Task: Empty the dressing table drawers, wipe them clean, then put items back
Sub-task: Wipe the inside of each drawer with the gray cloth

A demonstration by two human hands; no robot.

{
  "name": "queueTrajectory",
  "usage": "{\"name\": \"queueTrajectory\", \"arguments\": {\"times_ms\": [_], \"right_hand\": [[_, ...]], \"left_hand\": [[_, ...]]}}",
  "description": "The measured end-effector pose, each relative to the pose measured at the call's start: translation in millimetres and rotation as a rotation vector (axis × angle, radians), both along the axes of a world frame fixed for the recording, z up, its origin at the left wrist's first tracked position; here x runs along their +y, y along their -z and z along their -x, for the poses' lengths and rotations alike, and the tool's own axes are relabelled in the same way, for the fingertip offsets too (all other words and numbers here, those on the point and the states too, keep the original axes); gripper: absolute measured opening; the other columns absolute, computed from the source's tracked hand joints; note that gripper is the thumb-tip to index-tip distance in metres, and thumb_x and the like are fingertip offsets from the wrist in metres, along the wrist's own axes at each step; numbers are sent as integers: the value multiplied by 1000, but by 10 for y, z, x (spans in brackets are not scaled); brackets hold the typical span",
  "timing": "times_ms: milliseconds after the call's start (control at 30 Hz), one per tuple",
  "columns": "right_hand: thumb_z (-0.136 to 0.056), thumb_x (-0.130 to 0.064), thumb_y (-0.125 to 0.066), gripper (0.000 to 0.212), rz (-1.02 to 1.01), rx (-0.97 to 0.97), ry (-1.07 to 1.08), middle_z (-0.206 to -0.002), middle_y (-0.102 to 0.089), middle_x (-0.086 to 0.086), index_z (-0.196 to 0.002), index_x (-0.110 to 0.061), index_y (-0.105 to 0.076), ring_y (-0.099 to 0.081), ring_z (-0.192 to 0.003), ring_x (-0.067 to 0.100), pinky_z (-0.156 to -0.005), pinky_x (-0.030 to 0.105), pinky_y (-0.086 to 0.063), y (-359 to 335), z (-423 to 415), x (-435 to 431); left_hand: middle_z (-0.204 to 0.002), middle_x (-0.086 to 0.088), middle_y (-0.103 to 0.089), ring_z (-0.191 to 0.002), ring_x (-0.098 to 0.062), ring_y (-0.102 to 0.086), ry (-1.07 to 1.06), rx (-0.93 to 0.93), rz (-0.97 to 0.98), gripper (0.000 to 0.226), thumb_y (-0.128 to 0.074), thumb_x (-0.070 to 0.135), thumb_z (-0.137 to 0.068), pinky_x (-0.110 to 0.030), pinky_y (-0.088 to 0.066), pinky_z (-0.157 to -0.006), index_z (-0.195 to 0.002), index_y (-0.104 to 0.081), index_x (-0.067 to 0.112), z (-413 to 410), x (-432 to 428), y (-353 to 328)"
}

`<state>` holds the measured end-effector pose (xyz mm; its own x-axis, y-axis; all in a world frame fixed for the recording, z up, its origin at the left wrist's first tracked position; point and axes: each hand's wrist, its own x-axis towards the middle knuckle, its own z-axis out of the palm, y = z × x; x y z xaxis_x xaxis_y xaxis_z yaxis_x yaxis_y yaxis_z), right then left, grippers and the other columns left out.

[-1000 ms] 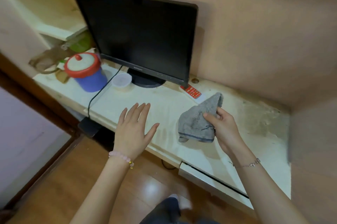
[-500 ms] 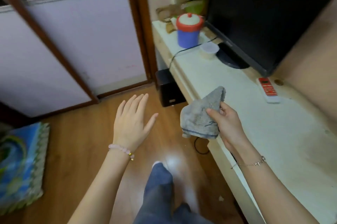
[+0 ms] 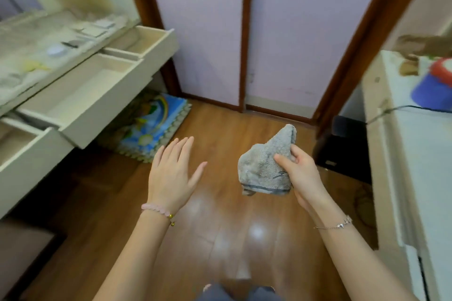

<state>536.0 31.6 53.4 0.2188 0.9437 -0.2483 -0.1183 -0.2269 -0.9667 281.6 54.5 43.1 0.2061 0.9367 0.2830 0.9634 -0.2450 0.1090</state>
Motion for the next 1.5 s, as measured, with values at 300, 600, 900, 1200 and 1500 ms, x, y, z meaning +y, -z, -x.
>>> {"name": "queueTrajectory", "arguments": {"times_ms": [300,600,900,1200,1500], "right_hand": [[-89,0,-56,24,1,11,-312,-98,-72,4,-109,-10,-61,-70,-85,12,-66,19,-55,-32,1401,329],[-90,-2,-55,29,15,14,-602,-103,-71,6,-117,-9,-58,-68,-95,18,-79,30,-56,79,2607,611],[-91,-3,-53,27,13,-10,-867,-101,-71,4,-115,-12,-60,-69,-93,16,-71,25,-55,231,3664,1309],[-91,-6,-54,32,109,-22,-1063,-106,-70,6,-122,-12,-57,-67,-97,17,-77,29,-56,377,4703,2232],[-91,-7,-54,29,97,-61,-1170,-105,-70,5,-119,-15,-58,-67,-97,17,-80,32,-54,340,5622,2726]], "left_hand": [[-125,-8,-60,-122,-26,-52,-319,-22,2,63,-33,53,-89,-44,-37,-103,-130,-53,9,1331,-471,25],[-129,-8,-58,-125,-26,-50,-593,-19,23,66,-30,55,-89,-43,-34,-105,-133,-51,10,2325,-856,73],[-135,-7,-54,-130,-25,-44,-826,-65,60,63,-35,54,-90,-43,-29,-109,-136,-47,12,2972,-619,253],[-132,-6,-56,-127,-24,-47,-1016,-86,150,65,-30,55,-89,-43,-33,-106,-135,-48,12,3515,-14,373],[-128,-8,-59,-122,-26,-52,-1112,-151,114,63,-35,52,-88,-44,-36,-104,-131,-51,9,4215,316,419]]}}
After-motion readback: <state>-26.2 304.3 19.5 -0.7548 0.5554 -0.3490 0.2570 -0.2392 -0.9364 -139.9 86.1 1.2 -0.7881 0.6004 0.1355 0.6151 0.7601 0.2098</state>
